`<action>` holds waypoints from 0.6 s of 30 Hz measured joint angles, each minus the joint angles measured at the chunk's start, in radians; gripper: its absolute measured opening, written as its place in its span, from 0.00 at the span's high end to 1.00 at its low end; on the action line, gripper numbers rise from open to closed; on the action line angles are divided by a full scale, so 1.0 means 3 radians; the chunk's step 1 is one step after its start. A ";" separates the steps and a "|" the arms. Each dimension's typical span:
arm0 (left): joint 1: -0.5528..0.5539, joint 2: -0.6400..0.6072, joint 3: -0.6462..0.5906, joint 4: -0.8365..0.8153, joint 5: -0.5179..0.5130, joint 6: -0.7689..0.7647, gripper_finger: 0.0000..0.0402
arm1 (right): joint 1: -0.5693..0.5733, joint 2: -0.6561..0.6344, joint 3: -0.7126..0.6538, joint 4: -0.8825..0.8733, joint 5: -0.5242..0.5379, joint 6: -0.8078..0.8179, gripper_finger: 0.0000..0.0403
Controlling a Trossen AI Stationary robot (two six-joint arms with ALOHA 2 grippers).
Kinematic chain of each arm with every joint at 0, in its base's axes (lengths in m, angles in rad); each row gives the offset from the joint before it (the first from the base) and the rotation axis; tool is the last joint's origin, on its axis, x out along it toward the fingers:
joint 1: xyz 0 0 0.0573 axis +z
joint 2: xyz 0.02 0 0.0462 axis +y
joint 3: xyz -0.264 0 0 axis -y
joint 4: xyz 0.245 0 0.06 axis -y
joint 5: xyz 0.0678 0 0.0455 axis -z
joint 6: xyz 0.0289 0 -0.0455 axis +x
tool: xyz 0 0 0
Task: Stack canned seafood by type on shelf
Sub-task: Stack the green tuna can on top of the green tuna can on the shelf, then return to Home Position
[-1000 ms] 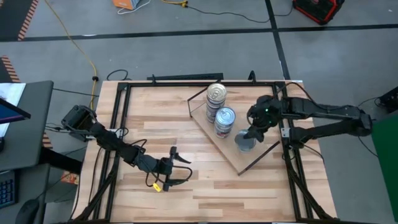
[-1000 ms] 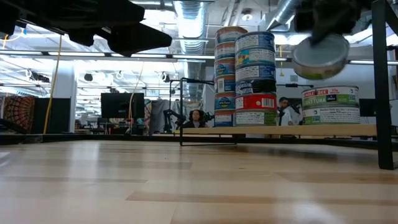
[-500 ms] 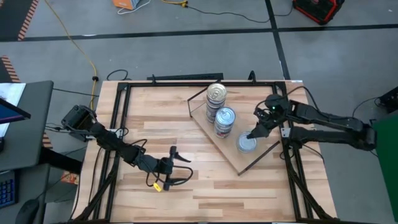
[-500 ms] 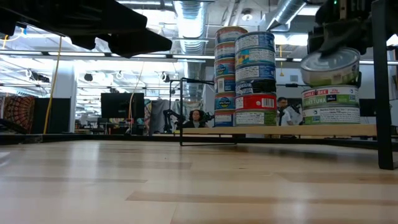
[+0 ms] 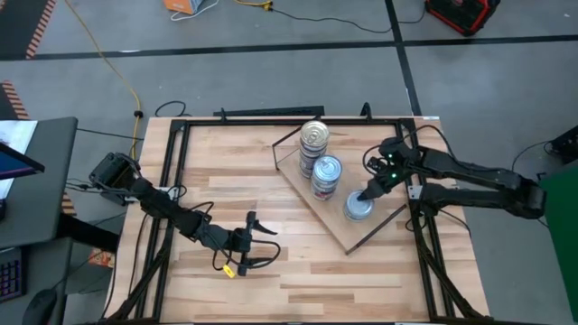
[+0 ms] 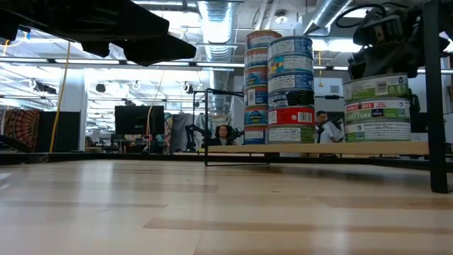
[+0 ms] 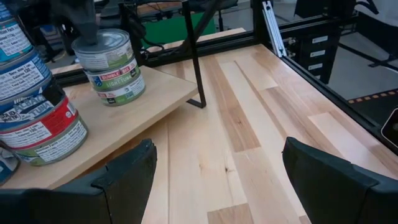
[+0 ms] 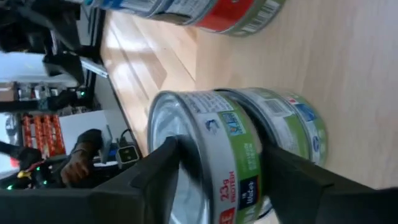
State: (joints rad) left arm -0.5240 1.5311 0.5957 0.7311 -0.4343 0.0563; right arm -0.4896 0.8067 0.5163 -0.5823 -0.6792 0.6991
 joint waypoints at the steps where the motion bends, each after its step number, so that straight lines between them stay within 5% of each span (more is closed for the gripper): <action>1: 0.0000 0.0000 0.0000 -0.0001 0.0001 0.0000 0.17 | -0.0016 0.0017 0.0000 0.0012 -0.0006 0.0001 0.37; 18: 0.0000 0.0000 0.0000 -0.0026 0.0001 0.0009 0.17 | -0.0171 0.0033 0.0375 -0.0532 -0.0052 -0.0186 0.34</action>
State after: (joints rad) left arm -0.5240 1.5311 0.5957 0.7232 -0.4339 0.0589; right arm -0.5410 0.8167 0.6289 -0.7420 -0.6950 0.6432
